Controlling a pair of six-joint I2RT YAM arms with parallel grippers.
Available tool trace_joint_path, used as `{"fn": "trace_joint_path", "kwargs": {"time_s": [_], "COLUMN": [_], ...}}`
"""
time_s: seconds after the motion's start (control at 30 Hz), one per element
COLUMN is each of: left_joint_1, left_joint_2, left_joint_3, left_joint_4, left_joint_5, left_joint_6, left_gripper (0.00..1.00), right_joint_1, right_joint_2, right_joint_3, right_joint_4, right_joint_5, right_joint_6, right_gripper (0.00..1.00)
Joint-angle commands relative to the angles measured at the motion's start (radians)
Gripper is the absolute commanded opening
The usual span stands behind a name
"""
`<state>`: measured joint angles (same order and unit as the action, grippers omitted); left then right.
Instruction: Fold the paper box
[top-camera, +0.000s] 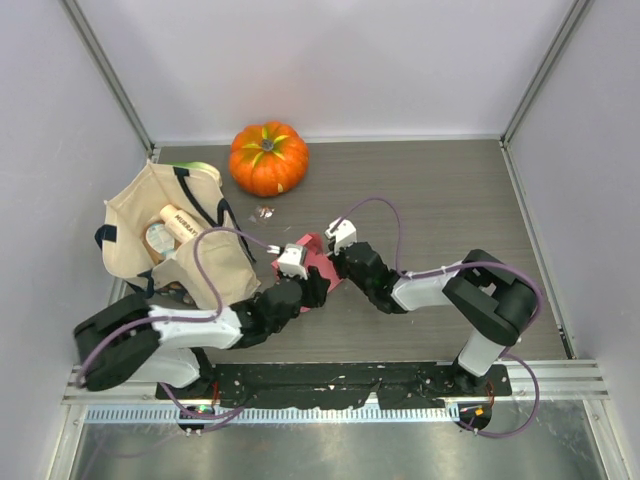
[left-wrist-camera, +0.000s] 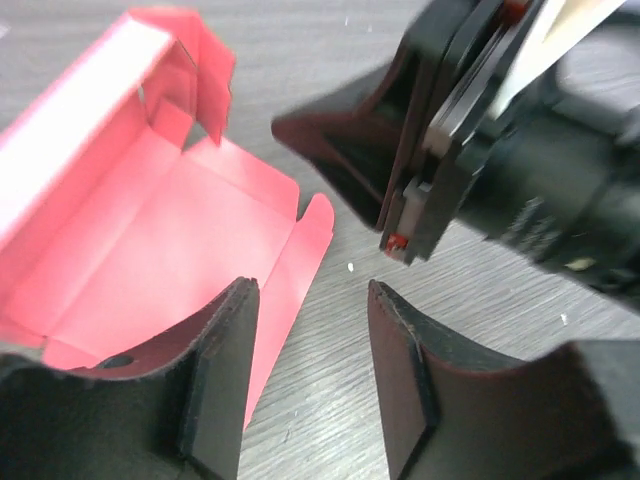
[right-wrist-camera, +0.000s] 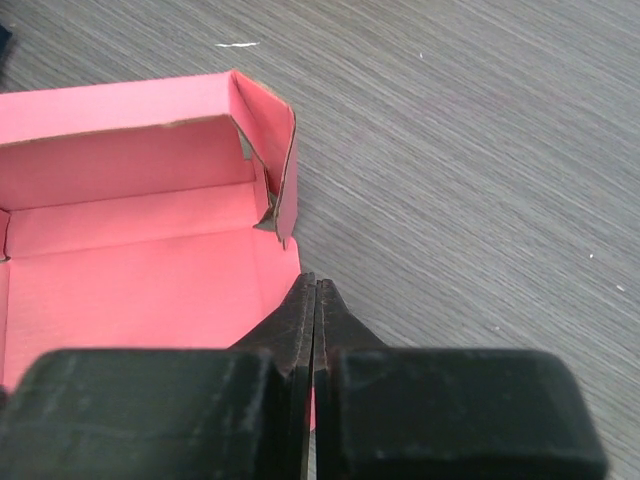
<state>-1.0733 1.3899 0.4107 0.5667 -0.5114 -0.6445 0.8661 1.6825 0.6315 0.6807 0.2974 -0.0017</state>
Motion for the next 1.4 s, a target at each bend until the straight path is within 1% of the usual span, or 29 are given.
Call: {"fn": "trace_joint_path", "kwargs": {"time_s": [0.0,0.03,0.07,0.1,0.13,0.17,0.2,0.27,0.3,0.37,0.43,0.5,0.57,0.6,0.7,0.77,0.83,0.93,0.97,1.03,1.13,1.23,1.27,1.33,1.37], "left_joint_1": [-0.001,-0.001,-0.001,0.003,0.004,0.007,0.012,0.013,0.013,0.013,0.013,0.013,0.013,0.013,0.013,0.013,0.013,0.013,0.013,0.013,0.013,0.013,0.013,0.013,0.013], "left_joint_2": [-0.283,-0.326,-0.377,-0.417,-0.483,-0.503,-0.515,-0.52,-0.513,-0.464,-0.422,-0.347,-0.292,-0.237,-0.151,-0.117,-0.078,-0.045,-0.035,-0.009,0.023,0.038,0.044,0.052,0.057], "left_joint_3": [-0.012,-0.01,-0.004,0.0,0.005,0.026,0.04,0.054,0.053,0.05,0.054,0.066,0.088,0.097,0.14,0.164,0.175,0.181,0.178,0.177,0.175,0.165,0.155,0.148,0.137], "left_joint_4": [-0.283,-0.336,-0.388,-0.492,-0.548,-0.607,-0.711,-0.77,-0.783,-0.788,-0.748,-0.694,-0.674,-0.644,-0.584,-0.571,-0.571,-0.568,-0.52,-0.495,-0.458,-0.397,-0.346,-0.302,-0.25], "left_joint_5": [-0.056,-0.076,-0.125,-0.165,-0.199,-0.232,-0.293,-0.337,-0.358,-0.39,-0.389,-0.4,-0.447,-0.463,-0.481,-0.487,-0.51,-0.539,-0.539,-0.538,-0.555,-0.559,-0.559,-0.562,-0.562], "left_joint_6": [0.065,0.065,0.057,0.043,0.02,-0.025,-0.05,-0.095,-0.115,-0.154,-0.159,-0.161,-0.159,-0.155,-0.115,-0.101,-0.107,-0.106,-0.083,-0.061,-0.026,0.038,0.069,0.132,0.158], "left_gripper": [0.54,0.55,0.58,0.61,0.63,0.64,0.64,0.64,0.62,0.6,0.59,0.6,0.6,0.59,0.57,0.56,0.52,0.48,0.46,0.45,0.43,0.4,0.36,0.31,0.25], "right_joint_1": [0.001,0.001,0.001,0.001,-0.004,-0.013,-0.019,-0.029,-0.03,-0.03,-0.032,-0.036,-0.047,-0.053,-0.11,-0.15,-0.177,-0.197,-0.199,-0.2,-0.202,-0.202,-0.2,-0.202,-0.2], "right_joint_2": [-0.032,-0.035,-0.035,-0.037,-0.043,-0.047,-0.05,-0.058,-0.06,-0.069,-0.072,-0.073,-0.066,-0.06,-0.063,-0.061,-0.05,-0.009,0.002,0.026,0.057,0.086,0.088,0.08,0.077], "right_joint_3": [-0.021,-0.027,-0.03,-0.029,-0.029,-0.029,-0.032,-0.035,-0.035,-0.033,-0.036,-0.038,-0.032,-0.029,-0.027,-0.013,0.023,0.083,0.102,0.132,0.148,0.169,0.169,0.163,0.162], "right_joint_4": [0.069,0.074,0.08,0.079,0.077,0.074,0.077,0.082,0.08,0.072,0.071,0.069,0.06,0.057,0.06,0.039,0.007,-0.058,-0.096,-0.116,-0.092,-0.107,-0.102,-0.101,-0.107], "right_joint_5": [-0.01,-0.029,-0.035,-0.032,-0.032,-0.061,-0.072,-0.095,-0.098,-0.101,-0.109,-0.115,-0.13,-0.151,-0.213,-0.256,-0.283,-0.383,-0.385,-0.421,-0.464,-0.486,-0.491,-0.511,-0.521], "right_joint_6": [-0.007,-0.009,-0.006,0.0,0.0,0.029,0.04,0.063,0.08,0.092,0.106,0.108,0.108,0.115,0.152,0.161,0.151,0.117,0.083,0.063,0.029,0.006,0.008,-0.03,-0.034], "right_gripper": [0.03,0.05,0.05,0.06,0.07,0.08,0.1,0.11,0.12,0.14,0.15,0.16,0.17,0.17,0.18,0.18,0.18,0.19,0.19,0.22,0.28,0.28,0.29,0.29,0.28]}}
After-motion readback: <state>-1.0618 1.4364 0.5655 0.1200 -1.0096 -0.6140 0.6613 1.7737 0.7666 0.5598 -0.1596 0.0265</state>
